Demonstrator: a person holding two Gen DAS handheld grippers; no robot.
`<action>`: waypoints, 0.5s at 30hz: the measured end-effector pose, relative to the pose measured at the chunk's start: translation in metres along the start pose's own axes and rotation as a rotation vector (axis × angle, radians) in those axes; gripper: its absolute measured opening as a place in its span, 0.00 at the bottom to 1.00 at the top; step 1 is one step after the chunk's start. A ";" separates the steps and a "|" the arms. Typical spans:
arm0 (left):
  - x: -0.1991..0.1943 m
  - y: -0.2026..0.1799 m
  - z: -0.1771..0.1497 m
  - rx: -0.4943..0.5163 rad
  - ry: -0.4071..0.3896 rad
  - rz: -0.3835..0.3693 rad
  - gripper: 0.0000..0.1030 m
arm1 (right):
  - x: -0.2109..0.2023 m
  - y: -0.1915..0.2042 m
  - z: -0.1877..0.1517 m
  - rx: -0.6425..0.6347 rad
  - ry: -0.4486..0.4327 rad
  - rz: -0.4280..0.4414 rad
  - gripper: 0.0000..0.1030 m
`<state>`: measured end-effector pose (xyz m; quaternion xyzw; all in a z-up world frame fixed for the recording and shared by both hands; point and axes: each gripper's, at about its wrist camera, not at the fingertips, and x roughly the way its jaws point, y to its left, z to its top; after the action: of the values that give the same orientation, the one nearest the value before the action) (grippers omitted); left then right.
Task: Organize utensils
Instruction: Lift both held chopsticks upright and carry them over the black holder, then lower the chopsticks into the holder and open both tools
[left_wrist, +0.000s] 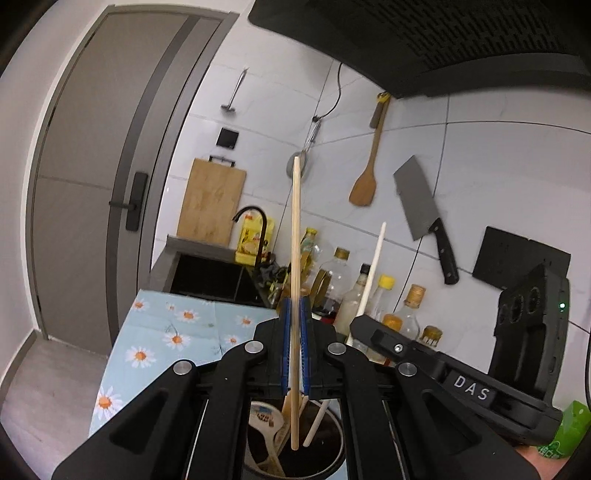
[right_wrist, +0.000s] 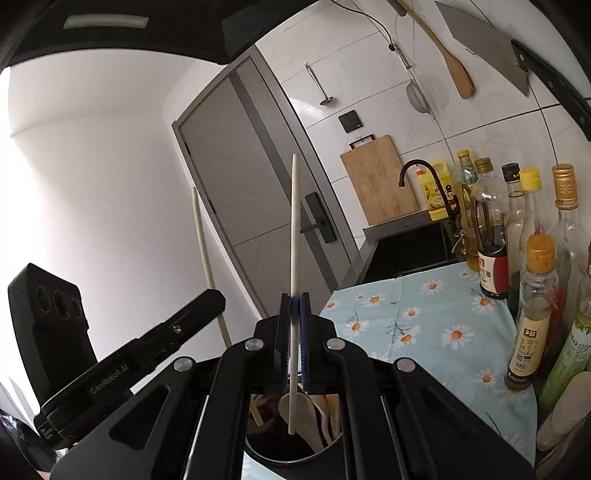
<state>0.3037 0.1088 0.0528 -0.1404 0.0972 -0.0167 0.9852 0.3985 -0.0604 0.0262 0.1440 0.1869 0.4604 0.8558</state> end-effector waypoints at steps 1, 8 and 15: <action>0.000 0.001 -0.002 -0.003 0.002 0.002 0.04 | 0.001 0.000 -0.002 -0.003 0.004 -0.002 0.05; 0.008 0.003 -0.015 0.008 0.041 0.013 0.04 | 0.008 0.000 -0.011 -0.006 0.025 -0.013 0.05; 0.006 0.006 -0.020 -0.006 0.068 0.018 0.05 | 0.009 -0.001 -0.014 -0.002 0.038 -0.003 0.06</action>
<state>0.3060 0.1083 0.0314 -0.1416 0.1321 -0.0121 0.9810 0.3972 -0.0525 0.0122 0.1340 0.2027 0.4617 0.8531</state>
